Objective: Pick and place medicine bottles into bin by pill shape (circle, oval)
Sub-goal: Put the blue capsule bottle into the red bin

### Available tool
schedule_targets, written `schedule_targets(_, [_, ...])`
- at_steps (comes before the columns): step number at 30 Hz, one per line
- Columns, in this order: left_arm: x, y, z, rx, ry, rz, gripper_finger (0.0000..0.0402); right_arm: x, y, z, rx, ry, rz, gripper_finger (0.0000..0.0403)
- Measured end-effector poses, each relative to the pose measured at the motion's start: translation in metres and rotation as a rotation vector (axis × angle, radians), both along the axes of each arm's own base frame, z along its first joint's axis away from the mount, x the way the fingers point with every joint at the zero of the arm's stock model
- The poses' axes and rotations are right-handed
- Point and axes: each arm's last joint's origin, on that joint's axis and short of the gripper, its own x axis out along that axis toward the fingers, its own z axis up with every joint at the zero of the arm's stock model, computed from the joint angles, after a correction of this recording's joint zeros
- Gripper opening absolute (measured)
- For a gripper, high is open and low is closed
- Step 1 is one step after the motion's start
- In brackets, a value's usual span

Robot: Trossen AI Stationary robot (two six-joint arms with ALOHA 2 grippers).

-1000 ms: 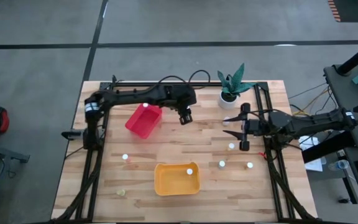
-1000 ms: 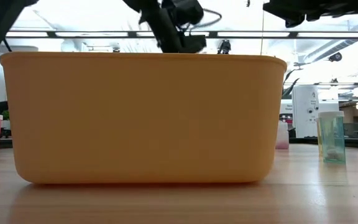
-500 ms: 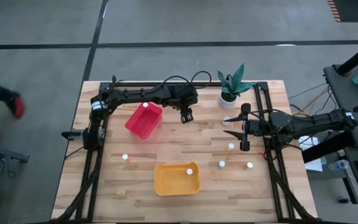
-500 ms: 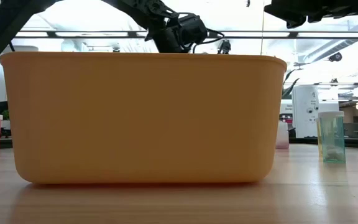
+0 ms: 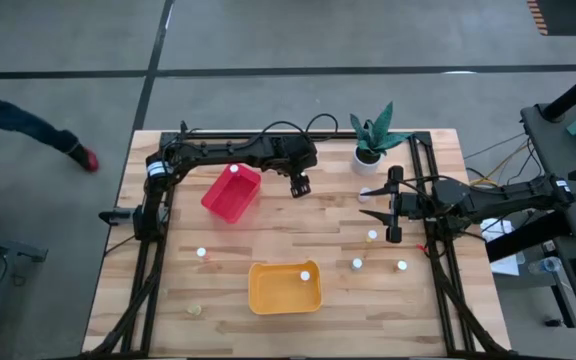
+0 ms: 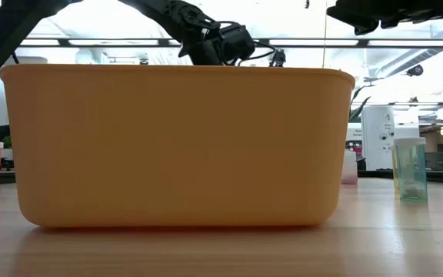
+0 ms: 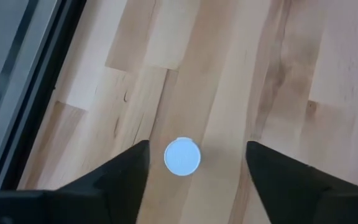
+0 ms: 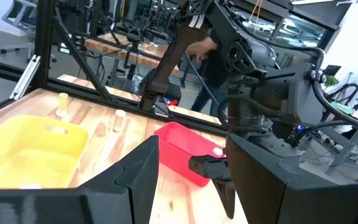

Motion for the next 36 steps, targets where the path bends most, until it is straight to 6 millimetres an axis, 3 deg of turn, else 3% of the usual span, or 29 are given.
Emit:
schedule_targets(3, [0.000,0.000,0.000,0.001,-0.001,0.000,0.0277,0.000,0.000,0.000,-0.001,0.000,0.000,0.0178])
schedule_targets(11, [0.001,0.000,-0.001,-0.009,-0.010,0.018,0.0280,0.000,0.000,0.000,-0.003,0.002,0.000,0.0178])
schedule_targets(19, [0.008,0.003,-0.023,-0.020,0.033,0.025,0.0280,0.000,0.000,0.000,-0.003,0.005,-0.001,0.0178])
schedule_targets(36, [0.013,0.005,-0.044,-0.025,0.073,0.030,0.0277,0.000,0.000,-0.001,-0.007,0.006,-0.001,0.0178])
